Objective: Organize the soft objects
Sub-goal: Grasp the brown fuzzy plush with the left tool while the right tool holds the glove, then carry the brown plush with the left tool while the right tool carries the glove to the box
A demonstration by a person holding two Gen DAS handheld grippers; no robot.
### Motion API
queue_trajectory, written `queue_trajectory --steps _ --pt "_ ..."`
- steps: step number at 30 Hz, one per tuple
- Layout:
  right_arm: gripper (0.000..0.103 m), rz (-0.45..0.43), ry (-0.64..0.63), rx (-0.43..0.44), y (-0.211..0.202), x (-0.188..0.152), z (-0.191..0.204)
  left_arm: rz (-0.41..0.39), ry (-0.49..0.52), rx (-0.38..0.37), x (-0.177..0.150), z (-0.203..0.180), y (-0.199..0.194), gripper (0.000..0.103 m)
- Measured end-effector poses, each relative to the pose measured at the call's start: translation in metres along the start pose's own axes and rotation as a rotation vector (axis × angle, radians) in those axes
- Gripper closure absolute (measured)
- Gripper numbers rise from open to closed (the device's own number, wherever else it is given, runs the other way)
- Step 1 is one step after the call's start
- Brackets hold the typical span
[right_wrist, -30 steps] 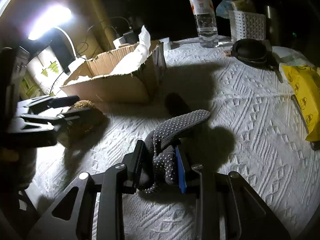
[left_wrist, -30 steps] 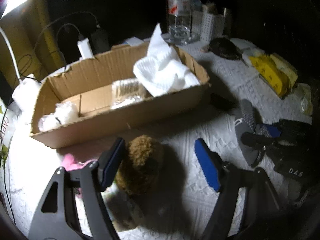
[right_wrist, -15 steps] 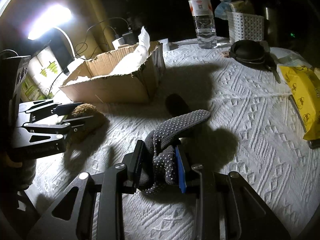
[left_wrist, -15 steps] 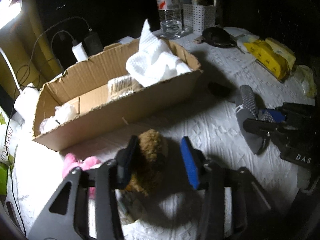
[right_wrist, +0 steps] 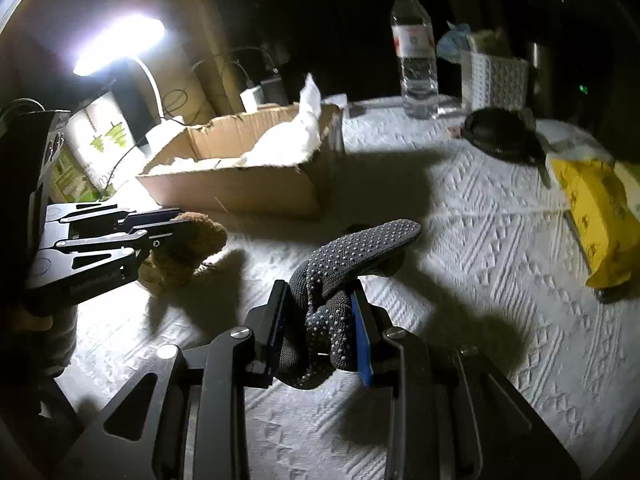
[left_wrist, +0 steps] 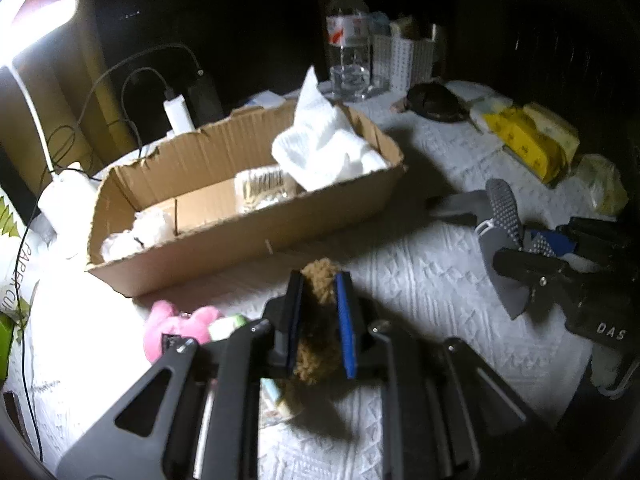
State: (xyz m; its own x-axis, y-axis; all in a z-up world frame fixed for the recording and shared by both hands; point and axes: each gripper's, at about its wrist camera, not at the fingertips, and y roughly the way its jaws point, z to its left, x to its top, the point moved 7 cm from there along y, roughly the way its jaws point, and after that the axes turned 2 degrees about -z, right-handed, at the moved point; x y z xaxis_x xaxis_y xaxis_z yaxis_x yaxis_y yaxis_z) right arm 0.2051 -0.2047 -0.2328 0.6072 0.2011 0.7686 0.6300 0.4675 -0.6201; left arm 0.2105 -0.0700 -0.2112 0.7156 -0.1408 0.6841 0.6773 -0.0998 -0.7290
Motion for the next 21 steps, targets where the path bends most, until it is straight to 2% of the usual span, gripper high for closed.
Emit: queue_trajectory --steps 7,21 --pt "0.072 -0.023 -0.040 0.001 -0.008 0.014 0.020 -0.062 -0.037 -0.037 0.012 0.015 -0.028 0.086" --pt "0.072 -0.075 -0.121 0.014 -0.017 0.051 0.065 -0.186 -0.111 -0.019 0.033 0.062 -0.076 0.086"
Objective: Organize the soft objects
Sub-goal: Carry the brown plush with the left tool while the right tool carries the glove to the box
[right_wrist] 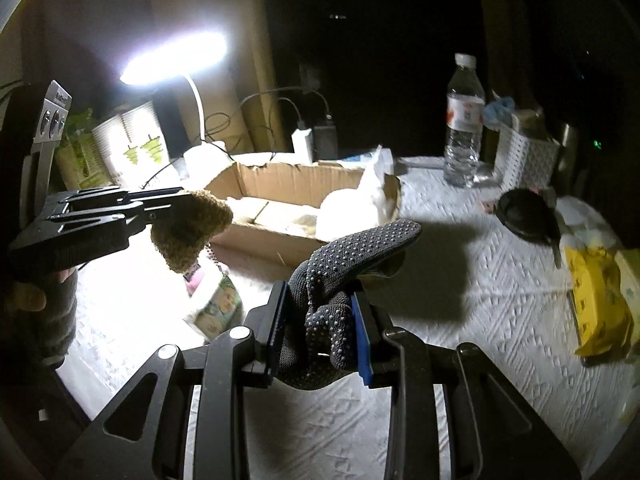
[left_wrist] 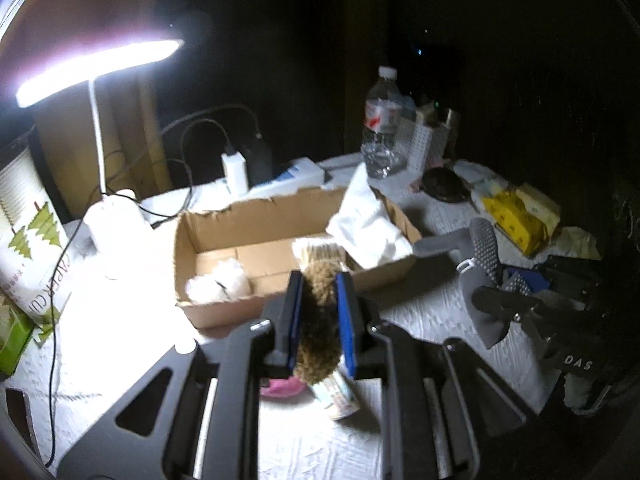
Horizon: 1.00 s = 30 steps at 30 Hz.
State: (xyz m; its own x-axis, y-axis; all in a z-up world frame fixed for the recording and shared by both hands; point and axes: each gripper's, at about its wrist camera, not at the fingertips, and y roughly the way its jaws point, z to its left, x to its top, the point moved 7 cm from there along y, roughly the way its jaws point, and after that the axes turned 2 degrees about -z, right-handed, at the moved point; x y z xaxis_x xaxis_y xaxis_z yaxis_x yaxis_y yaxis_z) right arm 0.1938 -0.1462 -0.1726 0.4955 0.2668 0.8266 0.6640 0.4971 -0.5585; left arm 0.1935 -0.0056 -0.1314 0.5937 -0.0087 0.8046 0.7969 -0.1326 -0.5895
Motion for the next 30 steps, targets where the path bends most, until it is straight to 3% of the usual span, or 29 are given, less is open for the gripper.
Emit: queue_trajectory --steps 17,30 --pt "0.072 -0.028 -0.069 0.040 0.022 0.051 0.037 -0.092 -0.068 0.010 0.032 0.057 -0.023 0.086" --pt "0.072 -0.039 -0.094 0.087 0.060 0.085 0.045 -0.112 -0.080 0.008 0.053 0.079 0.000 0.086"
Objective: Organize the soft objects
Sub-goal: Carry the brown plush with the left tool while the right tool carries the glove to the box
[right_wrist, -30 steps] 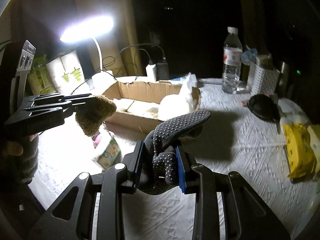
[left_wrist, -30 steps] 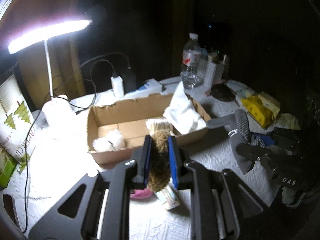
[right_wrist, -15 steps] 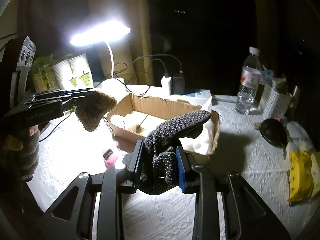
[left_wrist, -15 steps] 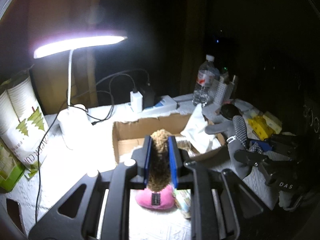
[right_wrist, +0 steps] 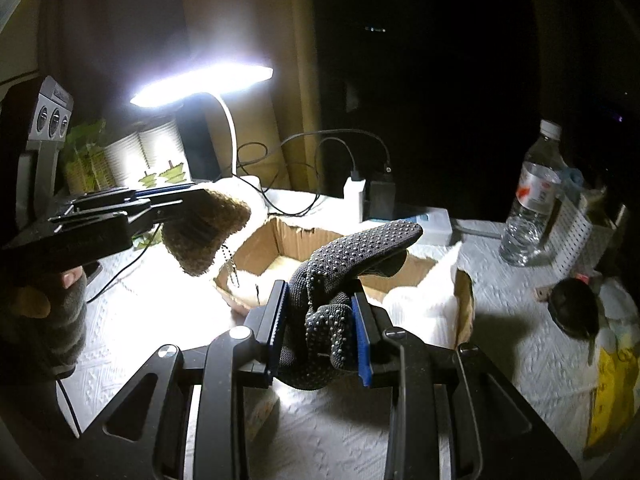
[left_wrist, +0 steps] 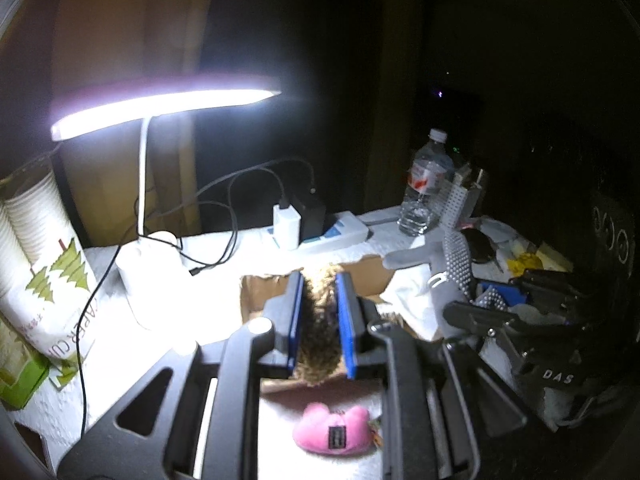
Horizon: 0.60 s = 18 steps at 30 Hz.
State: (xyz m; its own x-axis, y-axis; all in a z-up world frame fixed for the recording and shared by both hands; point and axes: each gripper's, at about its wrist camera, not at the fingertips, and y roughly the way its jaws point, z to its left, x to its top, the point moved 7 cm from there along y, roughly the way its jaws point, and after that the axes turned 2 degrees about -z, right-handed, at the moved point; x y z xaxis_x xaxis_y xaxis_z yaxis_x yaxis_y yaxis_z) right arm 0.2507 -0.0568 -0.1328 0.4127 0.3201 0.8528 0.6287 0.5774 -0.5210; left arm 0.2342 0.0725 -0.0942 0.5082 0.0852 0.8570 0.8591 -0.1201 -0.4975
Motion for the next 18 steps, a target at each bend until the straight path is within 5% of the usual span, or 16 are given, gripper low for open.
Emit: queue_trajectory --steps 18 --pt "0.072 0.055 0.022 0.075 0.070 0.007 -0.008 0.063 -0.034 0.036 -0.012 0.026 0.064 0.086"
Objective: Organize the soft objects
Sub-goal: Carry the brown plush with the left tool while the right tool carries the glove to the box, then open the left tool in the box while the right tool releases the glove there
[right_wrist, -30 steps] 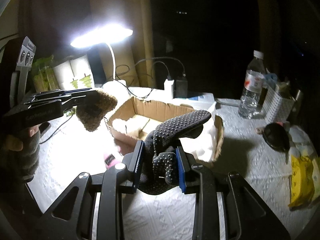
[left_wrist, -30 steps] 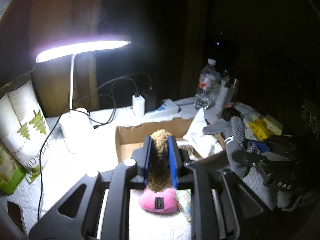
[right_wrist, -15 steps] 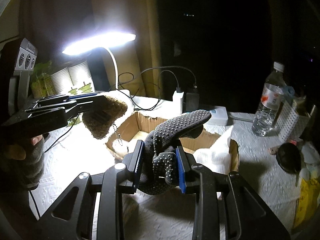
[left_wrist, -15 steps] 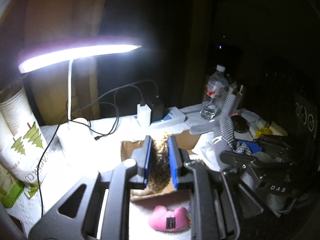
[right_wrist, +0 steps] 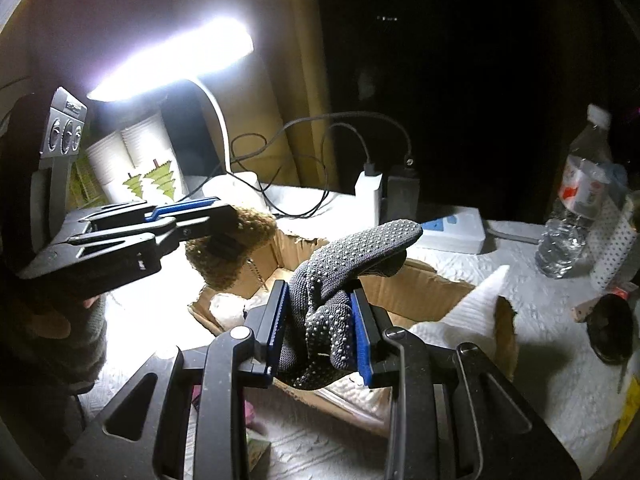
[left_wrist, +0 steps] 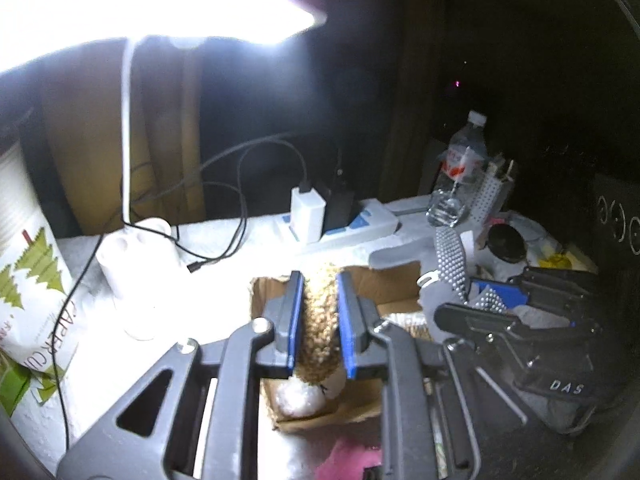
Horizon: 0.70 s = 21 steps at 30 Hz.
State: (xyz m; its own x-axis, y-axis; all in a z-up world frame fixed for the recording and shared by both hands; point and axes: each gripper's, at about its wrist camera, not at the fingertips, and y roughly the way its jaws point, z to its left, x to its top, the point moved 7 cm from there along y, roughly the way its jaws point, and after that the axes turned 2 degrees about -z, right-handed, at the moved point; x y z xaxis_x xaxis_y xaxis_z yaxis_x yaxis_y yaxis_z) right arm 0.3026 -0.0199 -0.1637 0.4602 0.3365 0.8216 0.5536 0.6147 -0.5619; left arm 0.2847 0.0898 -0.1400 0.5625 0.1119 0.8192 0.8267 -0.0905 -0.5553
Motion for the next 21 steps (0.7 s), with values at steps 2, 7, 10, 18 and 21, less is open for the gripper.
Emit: queue_trajectory --steps 2,7,10,18,21 --pt "0.072 0.013 0.002 0.008 0.008 -0.001 0.000 0.013 -0.002 0.005 -0.003 0.001 0.008 0.086" --pt "0.072 0.047 0.010 0.028 0.028 -0.006 0.000 0.045 -0.012 0.010 -0.014 0.005 0.025 0.086" --pt "0.072 0.063 0.017 0.043 0.038 -0.010 0.001 0.063 -0.017 0.014 -0.020 0.008 0.034 0.086" --pt "0.072 0.124 0.023 0.055 0.061 -0.024 0.001 0.091 -0.027 0.011 -0.031 0.013 0.047 0.084" --pt "0.072 0.142 0.027 0.044 0.068 -0.028 0.000 0.121 -0.043 0.025 -0.036 0.018 0.055 0.081"
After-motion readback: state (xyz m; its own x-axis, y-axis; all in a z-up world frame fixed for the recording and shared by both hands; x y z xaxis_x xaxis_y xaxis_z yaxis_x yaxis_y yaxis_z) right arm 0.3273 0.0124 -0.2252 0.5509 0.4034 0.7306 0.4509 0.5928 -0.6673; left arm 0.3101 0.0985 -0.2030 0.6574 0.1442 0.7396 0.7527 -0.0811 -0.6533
